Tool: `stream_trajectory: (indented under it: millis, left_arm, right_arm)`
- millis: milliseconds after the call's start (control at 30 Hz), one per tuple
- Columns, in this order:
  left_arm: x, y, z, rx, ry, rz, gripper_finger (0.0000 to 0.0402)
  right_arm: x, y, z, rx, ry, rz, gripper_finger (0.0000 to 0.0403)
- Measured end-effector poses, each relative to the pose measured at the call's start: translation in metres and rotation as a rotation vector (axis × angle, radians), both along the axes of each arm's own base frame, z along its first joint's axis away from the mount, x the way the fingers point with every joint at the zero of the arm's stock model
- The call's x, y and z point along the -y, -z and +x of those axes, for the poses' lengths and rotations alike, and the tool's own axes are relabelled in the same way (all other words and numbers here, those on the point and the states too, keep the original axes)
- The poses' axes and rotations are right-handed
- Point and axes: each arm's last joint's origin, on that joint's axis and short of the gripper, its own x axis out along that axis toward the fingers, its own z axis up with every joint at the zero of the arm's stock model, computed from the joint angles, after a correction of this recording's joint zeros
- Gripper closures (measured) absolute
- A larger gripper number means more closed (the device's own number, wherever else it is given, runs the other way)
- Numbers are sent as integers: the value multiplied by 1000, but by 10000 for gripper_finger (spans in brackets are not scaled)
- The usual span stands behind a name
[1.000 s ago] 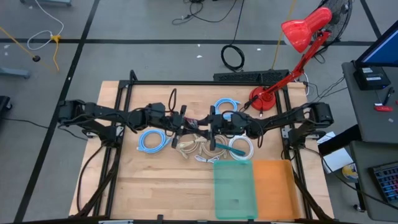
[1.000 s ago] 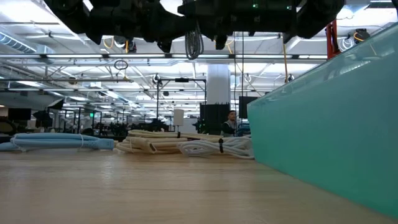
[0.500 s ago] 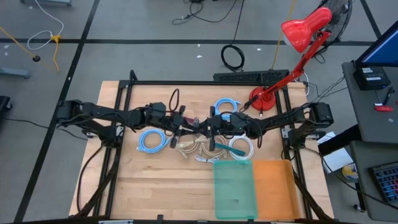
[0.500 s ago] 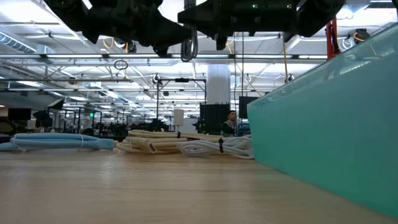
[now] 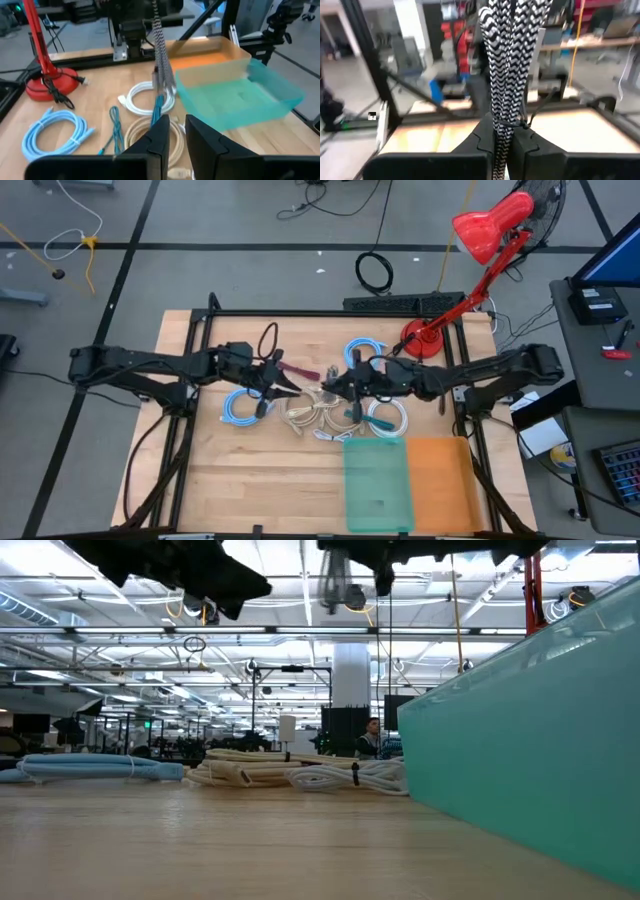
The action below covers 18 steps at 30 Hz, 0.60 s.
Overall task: Pick & Place USB Port
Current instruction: Put the black charger cable into the orange bin
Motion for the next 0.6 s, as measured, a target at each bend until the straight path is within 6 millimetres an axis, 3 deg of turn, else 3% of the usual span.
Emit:
stream_trajectory:
  millis: [167, 300, 600]
  left_arm:
    - [1, -7, -9, 3, 3, 9, 335]
    - [1, -7, -10, 0, 4, 12, 335]
    - [0, -6, -9, -1, -22, 37, 334]
  right_arm:
    - [-16, -8, -26, -141, -59, 31, 395]
    - [-32, -14, -56, -269, -105, 159, 395]
    - [-67, -5, -120, -564, 155, 639, 395]
